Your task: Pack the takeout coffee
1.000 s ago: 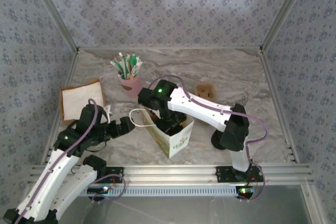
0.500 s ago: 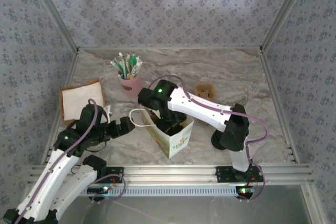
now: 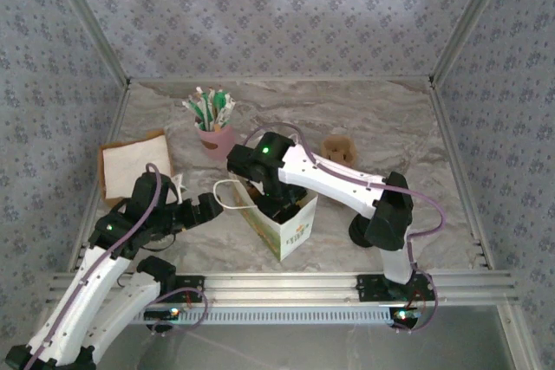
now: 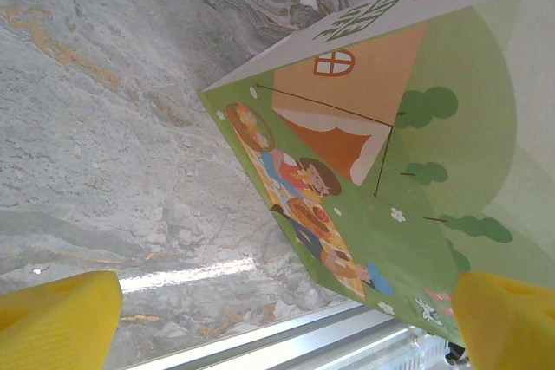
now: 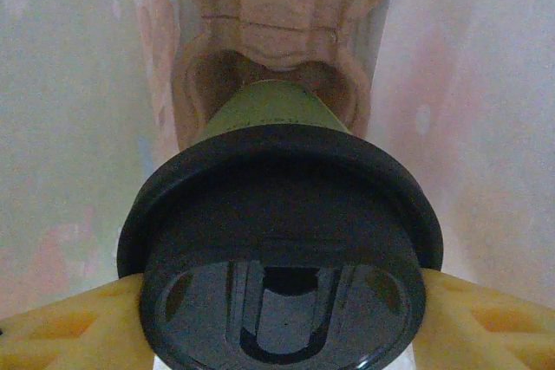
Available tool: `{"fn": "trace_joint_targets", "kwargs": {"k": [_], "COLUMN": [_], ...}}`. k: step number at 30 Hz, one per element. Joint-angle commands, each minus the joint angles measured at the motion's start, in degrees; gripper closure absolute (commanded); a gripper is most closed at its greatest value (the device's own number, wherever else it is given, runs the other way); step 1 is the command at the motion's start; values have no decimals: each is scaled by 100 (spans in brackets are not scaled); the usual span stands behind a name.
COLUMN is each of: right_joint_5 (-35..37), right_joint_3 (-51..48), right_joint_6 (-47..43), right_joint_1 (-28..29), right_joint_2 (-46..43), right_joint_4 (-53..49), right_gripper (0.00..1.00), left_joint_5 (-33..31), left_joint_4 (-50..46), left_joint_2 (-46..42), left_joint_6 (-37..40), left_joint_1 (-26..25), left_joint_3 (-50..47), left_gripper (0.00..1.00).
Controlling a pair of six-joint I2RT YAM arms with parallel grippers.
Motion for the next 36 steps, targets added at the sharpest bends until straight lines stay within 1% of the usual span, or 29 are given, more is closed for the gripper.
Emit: {"fn": "trace_joint_targets", "kwargs": {"k": [1, 36], "right_joint_5": [90, 4], "right_joint_3": [-80, -463], "right_joint_6": [-36, -21], "right_joint_1": [46, 15], "right_joint_2": [-178, -250], "right_joint_4": [-42, 314], "right_gripper": [30, 30], "left_joint_5": [-62, -73], "left_joint_4": [-77, -93], "left_joint_2": [-44, -60], "left_joint_6": [-6, -46], "left_joint_1": [-28, -34], "left_joint_3": [102, 83], "left_gripper": [2, 2]}}
